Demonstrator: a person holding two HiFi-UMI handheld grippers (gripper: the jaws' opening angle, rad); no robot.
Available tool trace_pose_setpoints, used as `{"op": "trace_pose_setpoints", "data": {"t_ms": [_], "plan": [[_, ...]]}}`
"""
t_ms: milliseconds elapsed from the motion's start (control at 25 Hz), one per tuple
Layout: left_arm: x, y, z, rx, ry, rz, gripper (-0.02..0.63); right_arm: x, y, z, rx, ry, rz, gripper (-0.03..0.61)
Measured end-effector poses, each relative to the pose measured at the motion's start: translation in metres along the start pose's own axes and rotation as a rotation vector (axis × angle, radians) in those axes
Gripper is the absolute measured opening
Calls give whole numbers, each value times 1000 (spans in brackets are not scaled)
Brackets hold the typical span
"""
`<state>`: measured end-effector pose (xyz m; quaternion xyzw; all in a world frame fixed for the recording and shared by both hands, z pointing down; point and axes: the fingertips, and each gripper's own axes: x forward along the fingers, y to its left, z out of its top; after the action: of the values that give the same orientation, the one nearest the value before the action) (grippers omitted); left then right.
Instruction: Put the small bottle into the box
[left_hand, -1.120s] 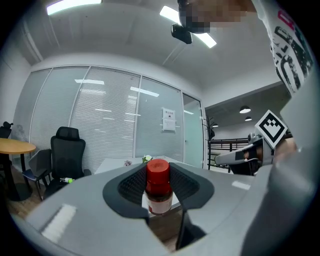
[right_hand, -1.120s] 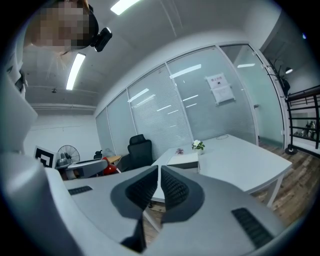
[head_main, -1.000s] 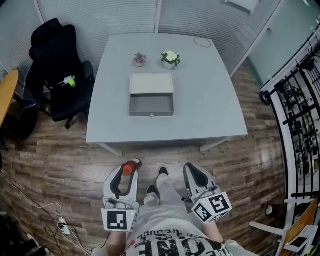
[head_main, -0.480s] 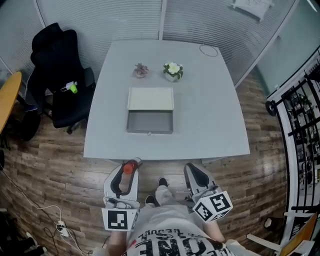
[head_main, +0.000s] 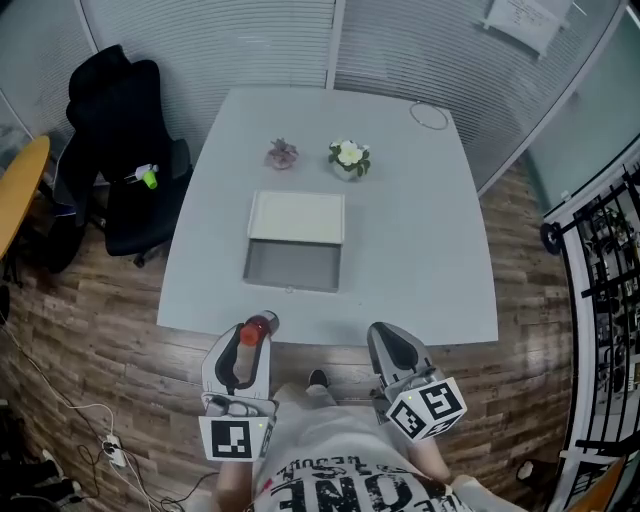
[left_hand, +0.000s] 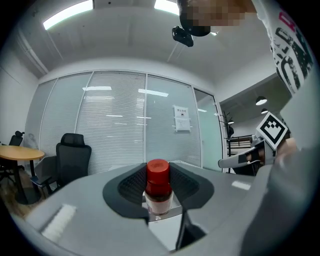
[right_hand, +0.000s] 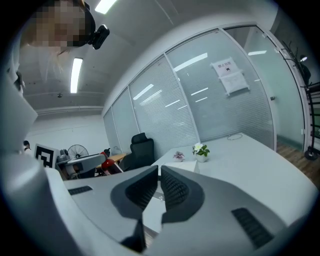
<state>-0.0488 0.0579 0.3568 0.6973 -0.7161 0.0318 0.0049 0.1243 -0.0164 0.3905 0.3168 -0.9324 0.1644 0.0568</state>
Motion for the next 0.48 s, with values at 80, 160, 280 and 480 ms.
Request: {"op": "trace_pose_setpoints", "data": {"t_ms": [80,160,280,480], "plan": [[2,0,-1,-2,5,16,143,3,-4,0,3,2,14,26],[5,-1,-2,-2,9,25,144,5,-5,2,7,3,26,26],[11,0,-1,-2,10,27,143,10,-8,4,3,10,30,26],[25,4,-1,-8,12,11,143,21,-15,8,2,11,19,26]]}}
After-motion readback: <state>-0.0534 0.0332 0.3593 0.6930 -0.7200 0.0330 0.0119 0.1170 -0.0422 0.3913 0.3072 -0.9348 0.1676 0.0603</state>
